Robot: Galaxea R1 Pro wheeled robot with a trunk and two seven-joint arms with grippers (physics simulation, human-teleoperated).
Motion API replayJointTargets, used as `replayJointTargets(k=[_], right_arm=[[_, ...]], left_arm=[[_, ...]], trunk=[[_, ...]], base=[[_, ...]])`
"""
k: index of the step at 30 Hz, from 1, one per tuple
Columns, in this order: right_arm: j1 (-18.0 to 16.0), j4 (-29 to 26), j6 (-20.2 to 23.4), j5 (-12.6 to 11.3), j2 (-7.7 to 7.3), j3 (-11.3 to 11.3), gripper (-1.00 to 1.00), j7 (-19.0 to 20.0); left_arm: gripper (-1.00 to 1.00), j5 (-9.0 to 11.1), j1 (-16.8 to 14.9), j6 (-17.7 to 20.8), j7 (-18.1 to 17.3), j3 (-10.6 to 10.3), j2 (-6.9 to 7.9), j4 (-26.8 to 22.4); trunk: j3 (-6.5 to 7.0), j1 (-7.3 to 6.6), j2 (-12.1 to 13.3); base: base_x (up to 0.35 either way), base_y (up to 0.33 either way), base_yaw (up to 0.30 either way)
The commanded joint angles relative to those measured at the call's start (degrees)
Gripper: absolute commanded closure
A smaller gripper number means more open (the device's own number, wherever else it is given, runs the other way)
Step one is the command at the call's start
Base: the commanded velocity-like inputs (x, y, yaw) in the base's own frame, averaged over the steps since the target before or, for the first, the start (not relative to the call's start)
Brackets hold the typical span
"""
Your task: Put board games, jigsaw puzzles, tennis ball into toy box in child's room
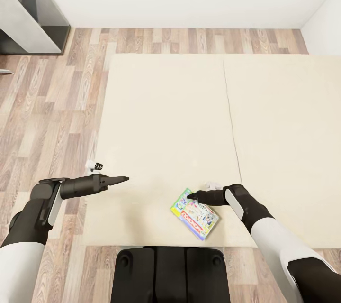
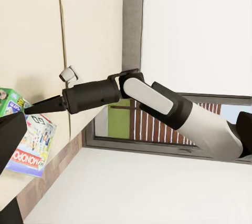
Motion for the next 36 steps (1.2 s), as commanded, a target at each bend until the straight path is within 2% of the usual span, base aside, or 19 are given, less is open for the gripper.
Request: replayJointTargets(k=[1, 19, 26, 36], right_arm=[[0.0, 0.0, 0.2, -0.1, -0.06, 0.3, -1.00, 0.2], [0.4, -0.3, 0.6, -0.2, -1.51, -0.1, -1.00, 0.6], [0.7, -0.7, 0.3, -0.2, -2.89, -0.1, -1.00, 0.4], [0.8, -0.7, 1.2, -0.6, -3.27, -0.1, -1.00, 0.7]], left_arm=[[-1.00, 0.0, 0.0, 0.6, -0.2, 0.0, 0.02, 0.0], [-1.00, 0.0, 0.0, 0.5, -0.2, 0.1, 0.16, 0.1], [-1.00, 0.0, 0.1, 0.5, -0.2, 0.2, 1.60, 0.1], [-1.00, 0.0, 0.1, 0.5, -0.2, 0.3, 1.89, 0.1]], trunk=[[-0.06, 0.04, -0.1], [-0.06, 0.04, -0.1], [-0.06, 0.04, -0.1], [-0.06, 0.04, -0.1]], base=[[0.000, 0.013, 0.000], [0.000, 0.001, 0.000], [0.000, 0.000, 0.000], [0.000, 0.000, 0.000]])
